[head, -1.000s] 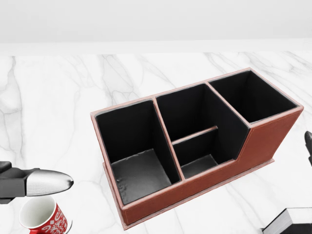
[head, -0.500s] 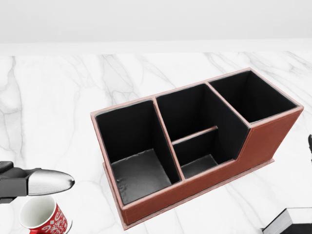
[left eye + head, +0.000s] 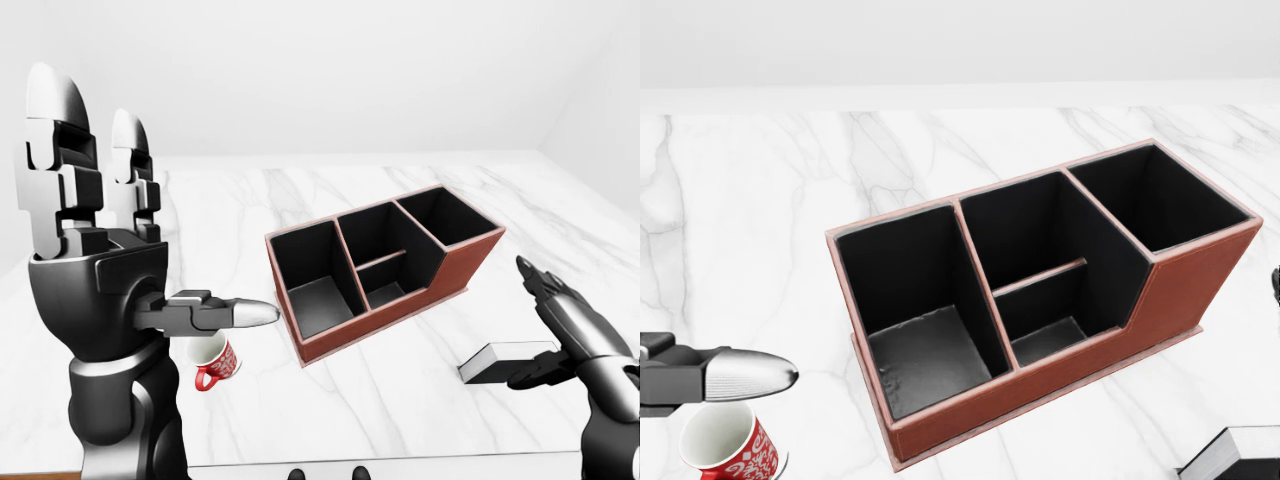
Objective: Pick up the book and place it in the back compartment of the caddy.
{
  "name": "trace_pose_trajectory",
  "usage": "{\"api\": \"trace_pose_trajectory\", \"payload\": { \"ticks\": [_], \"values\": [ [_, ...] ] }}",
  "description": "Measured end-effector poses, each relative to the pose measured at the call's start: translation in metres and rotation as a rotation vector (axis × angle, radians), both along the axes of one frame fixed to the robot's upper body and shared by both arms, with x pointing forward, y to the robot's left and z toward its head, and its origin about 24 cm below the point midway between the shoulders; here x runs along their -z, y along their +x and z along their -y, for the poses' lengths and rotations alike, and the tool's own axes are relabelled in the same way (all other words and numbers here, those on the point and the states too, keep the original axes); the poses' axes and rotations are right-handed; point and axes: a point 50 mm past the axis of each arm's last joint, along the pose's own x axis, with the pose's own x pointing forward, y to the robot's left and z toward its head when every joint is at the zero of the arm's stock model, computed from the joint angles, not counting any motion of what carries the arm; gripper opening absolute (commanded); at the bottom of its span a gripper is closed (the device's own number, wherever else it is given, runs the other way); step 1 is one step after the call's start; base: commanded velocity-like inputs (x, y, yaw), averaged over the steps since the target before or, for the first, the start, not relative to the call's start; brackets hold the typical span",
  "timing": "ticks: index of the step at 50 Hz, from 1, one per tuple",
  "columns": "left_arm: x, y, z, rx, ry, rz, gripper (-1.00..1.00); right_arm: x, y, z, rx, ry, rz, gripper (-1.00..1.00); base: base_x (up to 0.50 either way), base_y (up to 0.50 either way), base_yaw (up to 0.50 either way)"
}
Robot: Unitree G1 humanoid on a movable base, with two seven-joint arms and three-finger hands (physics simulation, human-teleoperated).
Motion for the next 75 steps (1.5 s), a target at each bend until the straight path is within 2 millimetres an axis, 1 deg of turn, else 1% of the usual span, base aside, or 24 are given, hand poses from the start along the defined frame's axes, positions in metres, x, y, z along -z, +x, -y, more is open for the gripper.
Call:
{"api": "trace_pose_trajectory", "payload": {
  "ticks": [4, 13, 19, 33, 48, 75],
  "values": [
    [0.0, 0.0, 0.0, -0.001, 0.0, 0.0, 1.0, -0.003, 0.003, -0.001, -0.008, -0.012, 0.008, 1.0, 0.0, 0.0, 0.0],
    [0.001, 0.001, 0.0, -0.001, 0.002, -0.009, 1.0, -0.016, 0.009, 0.0, -0.024, -0.052, 0.047, 1.0, 0.0, 0.0, 0.0],
    [0.002, 0.001, 0.0, -0.002, 0.004, -0.014, 1.0, -0.017, 0.009, 0.004, -0.019, -0.054, 0.047, 1.0, 0.0, 0.0, 0.0],
    [0.003, 0.002, 0.001, -0.002, 0.007, -0.016, 1.0, -0.003, 0.004, 0.012, 0.016, -0.016, -0.009, 1.0, 0.0, 0.0, 0.0],
    [0.004, 0.001, 0.002, 0.002, 0.011, -0.022, 1.0, 0.011, 0.005, 0.018, 0.032, 0.016, -0.057, 1.0, 0.0, 0.0, 0.0],
    [0.007, 0.002, 0.005, 0.005, 0.018, -0.042, 1.0, 0.026, 0.008, 0.025, 0.057, 0.037, -0.094, 1.0, 0.0, 0.0, 0.0]
  ]
}}
